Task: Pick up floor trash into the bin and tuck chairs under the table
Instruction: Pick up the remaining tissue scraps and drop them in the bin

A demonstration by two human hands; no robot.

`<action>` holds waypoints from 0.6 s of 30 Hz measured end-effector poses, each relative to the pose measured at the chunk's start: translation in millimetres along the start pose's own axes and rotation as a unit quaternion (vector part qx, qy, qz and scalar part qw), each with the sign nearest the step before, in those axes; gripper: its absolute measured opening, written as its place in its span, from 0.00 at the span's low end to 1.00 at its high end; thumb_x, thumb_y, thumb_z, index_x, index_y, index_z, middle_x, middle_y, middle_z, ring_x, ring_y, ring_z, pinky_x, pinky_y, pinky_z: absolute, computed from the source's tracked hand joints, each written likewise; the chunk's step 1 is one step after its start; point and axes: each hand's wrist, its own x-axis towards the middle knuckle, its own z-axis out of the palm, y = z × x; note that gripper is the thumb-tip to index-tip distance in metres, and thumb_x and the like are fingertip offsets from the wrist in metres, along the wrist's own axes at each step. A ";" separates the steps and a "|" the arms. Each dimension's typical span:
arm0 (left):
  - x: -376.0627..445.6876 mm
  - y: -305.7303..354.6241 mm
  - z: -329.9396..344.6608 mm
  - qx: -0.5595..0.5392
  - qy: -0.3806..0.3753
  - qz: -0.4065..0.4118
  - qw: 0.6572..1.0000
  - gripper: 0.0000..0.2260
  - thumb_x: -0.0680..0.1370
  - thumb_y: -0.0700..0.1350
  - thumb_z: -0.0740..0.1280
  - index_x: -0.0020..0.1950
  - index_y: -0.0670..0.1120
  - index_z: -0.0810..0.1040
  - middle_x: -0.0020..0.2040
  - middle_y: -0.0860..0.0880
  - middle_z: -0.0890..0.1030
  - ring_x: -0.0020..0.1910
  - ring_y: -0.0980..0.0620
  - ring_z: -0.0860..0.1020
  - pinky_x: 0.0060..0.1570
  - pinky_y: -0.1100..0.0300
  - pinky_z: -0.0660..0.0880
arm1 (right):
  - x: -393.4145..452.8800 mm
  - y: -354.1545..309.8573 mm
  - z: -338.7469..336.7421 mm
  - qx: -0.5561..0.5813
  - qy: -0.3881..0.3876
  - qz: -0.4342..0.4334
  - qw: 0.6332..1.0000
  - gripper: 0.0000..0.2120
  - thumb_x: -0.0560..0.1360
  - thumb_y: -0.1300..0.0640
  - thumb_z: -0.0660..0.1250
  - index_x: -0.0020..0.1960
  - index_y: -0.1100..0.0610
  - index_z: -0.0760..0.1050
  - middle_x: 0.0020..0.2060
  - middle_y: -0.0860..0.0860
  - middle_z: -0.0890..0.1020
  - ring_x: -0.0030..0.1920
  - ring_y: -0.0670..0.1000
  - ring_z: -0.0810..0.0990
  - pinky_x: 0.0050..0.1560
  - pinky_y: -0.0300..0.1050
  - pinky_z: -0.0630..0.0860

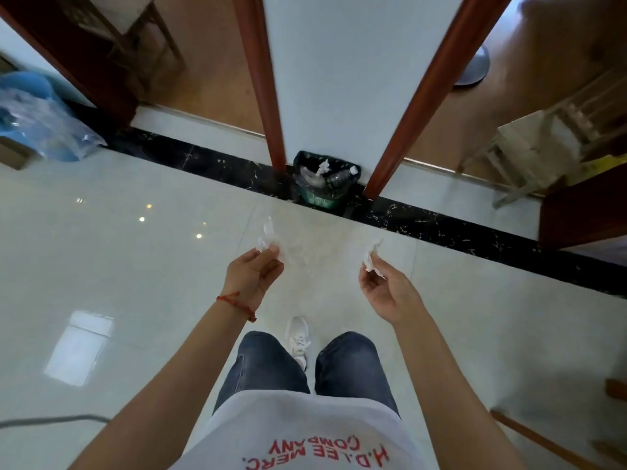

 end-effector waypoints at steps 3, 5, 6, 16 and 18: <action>26.4 15.4 12.5 -0.001 0.005 -0.009 1.000 0.04 0.73 0.37 0.68 0.38 0.41 0.80 0.30 0.51 0.79 0.28 0.58 0.77 0.33 0.66 0.77 | 18.6 -14.6 20.4 0.005 0.005 0.005 1.000 0.03 0.73 0.65 0.66 0.46 0.64 0.75 0.41 0.56 0.76 0.41 0.48 0.74 0.36 0.36 0.79; 45.0 22.6 21.5 0.004 0.010 -0.015 1.000 0.03 0.73 0.37 0.68 0.40 0.41 0.79 0.31 0.50 0.78 0.28 0.58 0.76 0.33 0.66 0.77 | 33.7 -27.1 32.5 0.000 0.011 0.008 1.000 0.02 0.73 0.65 0.66 0.45 0.64 0.75 0.40 0.56 0.76 0.40 0.48 0.74 0.36 0.36 0.79; 54.8 25.8 26.2 0.005 0.012 -0.017 1.000 0.03 0.73 0.37 0.68 0.40 0.41 0.79 0.32 0.50 0.78 0.28 0.58 0.77 0.34 0.66 0.77 | 42.0 -33.9 38.2 -0.002 0.013 0.009 1.000 0.02 0.73 0.65 0.66 0.44 0.64 0.75 0.40 0.56 0.76 0.40 0.48 0.75 0.36 0.36 0.79; 154.2 55.2 91.8 0.005 0.045 -0.021 0.999 0.04 0.72 0.37 0.68 0.38 0.41 0.79 0.29 0.51 0.80 0.29 0.58 0.78 0.33 0.66 0.77 | 138.4 -101.1 86.5 -0.035 0.034 0.040 0.998 0.03 0.72 0.66 0.66 0.46 0.65 0.76 0.40 0.56 0.78 0.40 0.49 0.76 0.35 0.37 0.79; 175.9 58.0 105.1 0.004 0.047 -0.024 0.999 0.05 0.72 0.37 0.68 0.36 0.41 0.80 0.29 0.51 0.80 0.29 0.58 0.78 0.33 0.66 0.78 | 159.9 -108.1 95.3 -0.046 0.043 0.048 0.997 0.03 0.73 0.66 0.66 0.46 0.65 0.76 0.40 0.56 0.78 0.41 0.50 0.76 0.35 0.37 0.80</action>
